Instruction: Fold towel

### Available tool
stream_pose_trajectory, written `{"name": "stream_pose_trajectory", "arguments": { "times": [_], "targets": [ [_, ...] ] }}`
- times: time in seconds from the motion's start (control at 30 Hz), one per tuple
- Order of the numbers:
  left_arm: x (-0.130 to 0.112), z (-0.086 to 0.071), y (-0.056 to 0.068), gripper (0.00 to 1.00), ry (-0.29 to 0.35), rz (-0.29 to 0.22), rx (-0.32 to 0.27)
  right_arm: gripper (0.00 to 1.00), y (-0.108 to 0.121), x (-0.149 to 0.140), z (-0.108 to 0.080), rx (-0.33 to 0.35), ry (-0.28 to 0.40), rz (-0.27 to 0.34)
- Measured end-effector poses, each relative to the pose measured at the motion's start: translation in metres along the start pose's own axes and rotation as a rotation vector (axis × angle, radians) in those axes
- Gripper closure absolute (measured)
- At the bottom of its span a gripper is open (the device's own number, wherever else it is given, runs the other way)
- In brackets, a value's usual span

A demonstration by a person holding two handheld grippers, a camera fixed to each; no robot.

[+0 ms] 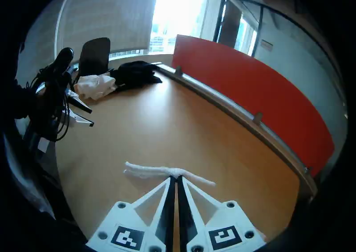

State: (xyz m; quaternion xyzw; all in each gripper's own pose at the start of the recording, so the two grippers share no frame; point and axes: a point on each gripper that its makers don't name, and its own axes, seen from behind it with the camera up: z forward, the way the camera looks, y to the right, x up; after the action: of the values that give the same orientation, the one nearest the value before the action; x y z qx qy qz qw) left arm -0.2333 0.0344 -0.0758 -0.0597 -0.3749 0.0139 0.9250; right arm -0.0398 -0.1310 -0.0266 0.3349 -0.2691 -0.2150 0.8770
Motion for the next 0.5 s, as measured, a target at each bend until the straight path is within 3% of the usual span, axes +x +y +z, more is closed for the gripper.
{"name": "stream_pose_trajectory", "arguments": {
  "times": [0.5],
  "targets": [
    [0.003,0.000,0.002,0.06,0.000,0.009,-0.002,0.96,0.063,-0.017,-0.026,-0.075,-0.023,0.036]
  ]
}}
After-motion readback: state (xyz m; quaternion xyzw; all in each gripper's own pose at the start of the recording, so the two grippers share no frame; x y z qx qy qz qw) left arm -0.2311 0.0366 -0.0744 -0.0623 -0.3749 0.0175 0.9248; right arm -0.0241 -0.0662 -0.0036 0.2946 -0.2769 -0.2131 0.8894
